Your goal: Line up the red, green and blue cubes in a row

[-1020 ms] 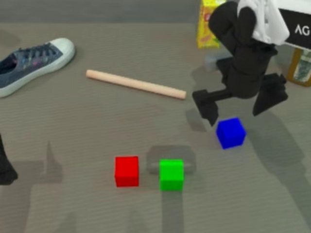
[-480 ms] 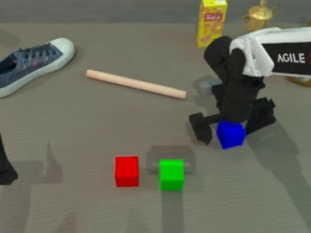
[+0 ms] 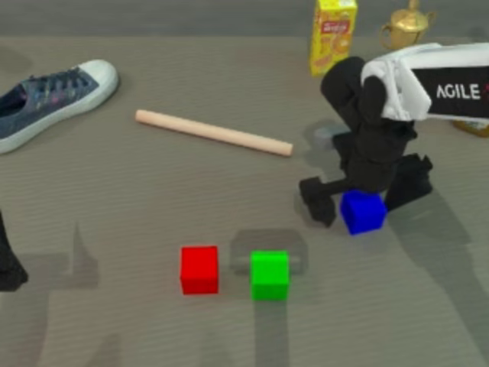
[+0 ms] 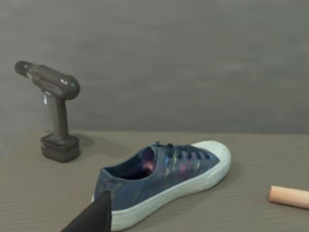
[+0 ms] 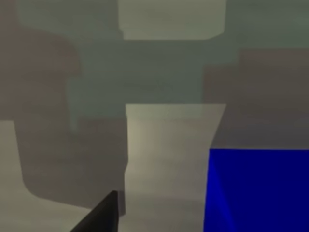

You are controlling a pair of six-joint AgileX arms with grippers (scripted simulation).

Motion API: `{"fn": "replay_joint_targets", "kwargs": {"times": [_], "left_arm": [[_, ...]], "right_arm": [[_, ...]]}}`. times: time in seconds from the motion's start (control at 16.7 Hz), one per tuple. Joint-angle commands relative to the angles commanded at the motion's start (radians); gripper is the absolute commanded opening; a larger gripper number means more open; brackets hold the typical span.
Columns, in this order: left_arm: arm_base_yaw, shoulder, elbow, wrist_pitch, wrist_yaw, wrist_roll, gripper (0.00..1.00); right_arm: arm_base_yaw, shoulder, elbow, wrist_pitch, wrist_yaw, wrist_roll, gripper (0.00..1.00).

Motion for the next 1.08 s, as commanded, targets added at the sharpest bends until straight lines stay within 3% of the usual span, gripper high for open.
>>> {"fn": "replay_joint_targets", "kwargs": {"times": [0.48, 1.08], "left_arm": [[0.000, 0.000, 0.000, 0.000, 0.000, 0.000, 1.00], [0.000, 0.000, 0.000, 0.000, 0.000, 0.000, 1.00]], "right_arm": [[0.000, 0.000, 0.000, 0.000, 0.000, 0.000, 0.02], [0.001, -0.031, 0.012, -0.014, 0.005, -0.003, 0.00]]}}
